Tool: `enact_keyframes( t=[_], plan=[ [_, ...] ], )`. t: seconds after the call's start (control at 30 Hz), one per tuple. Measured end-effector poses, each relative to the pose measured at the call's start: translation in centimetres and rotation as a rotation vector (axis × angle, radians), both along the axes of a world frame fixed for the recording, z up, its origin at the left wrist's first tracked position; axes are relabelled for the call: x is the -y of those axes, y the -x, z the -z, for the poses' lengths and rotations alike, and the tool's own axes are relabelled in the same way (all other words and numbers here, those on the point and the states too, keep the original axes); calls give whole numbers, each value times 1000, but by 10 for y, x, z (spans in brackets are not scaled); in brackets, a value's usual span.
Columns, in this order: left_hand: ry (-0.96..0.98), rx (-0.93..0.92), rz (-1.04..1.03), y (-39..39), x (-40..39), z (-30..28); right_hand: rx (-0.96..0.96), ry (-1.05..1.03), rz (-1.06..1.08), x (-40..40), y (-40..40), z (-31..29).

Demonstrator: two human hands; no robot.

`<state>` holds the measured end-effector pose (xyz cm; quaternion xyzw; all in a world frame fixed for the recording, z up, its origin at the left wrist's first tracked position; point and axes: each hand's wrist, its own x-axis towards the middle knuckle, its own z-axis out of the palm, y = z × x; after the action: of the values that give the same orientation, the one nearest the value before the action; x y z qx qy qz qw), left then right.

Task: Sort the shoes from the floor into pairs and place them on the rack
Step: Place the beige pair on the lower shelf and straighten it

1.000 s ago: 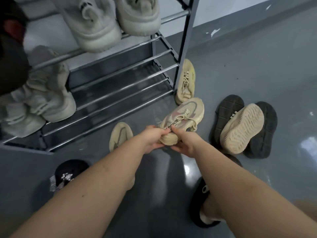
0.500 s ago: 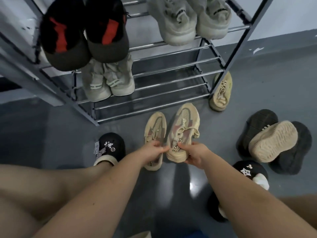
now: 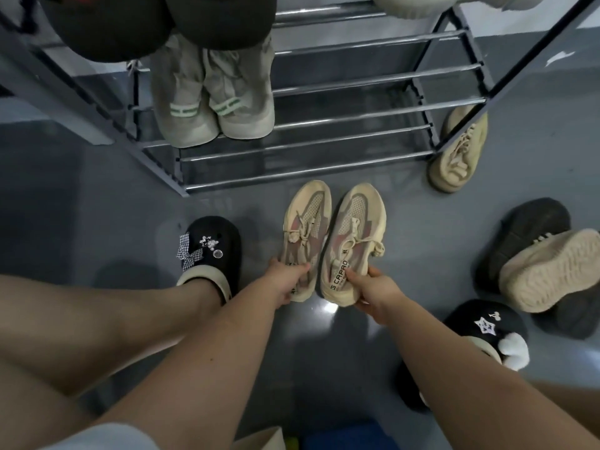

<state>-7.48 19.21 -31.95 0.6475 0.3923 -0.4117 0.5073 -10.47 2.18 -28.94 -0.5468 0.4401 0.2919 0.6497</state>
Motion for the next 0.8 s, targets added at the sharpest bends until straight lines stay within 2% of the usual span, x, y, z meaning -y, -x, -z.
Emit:
enact_keyframes(
  t=[0.13, 0.23, 0.4, 0.57, 0.8],
  plan=[
    [14, -13, -80, 4, -2, 9, -23, -80, -25, -4, 3, 4],
    [14, 15, -36, 5, -4, 6, -2, -118, -24, 0, 4, 1],
    [33, 63, 73, 9, -1, -13, 70, -60, 51, 6, 7, -16],
    [268, 35, -137, 13, 8, -46, 51, -110, 168, 18, 12, -40],
    [427, 111, -120, 26, 14, -90, 98, -72, 79, 39, 24, -80]
  ],
)
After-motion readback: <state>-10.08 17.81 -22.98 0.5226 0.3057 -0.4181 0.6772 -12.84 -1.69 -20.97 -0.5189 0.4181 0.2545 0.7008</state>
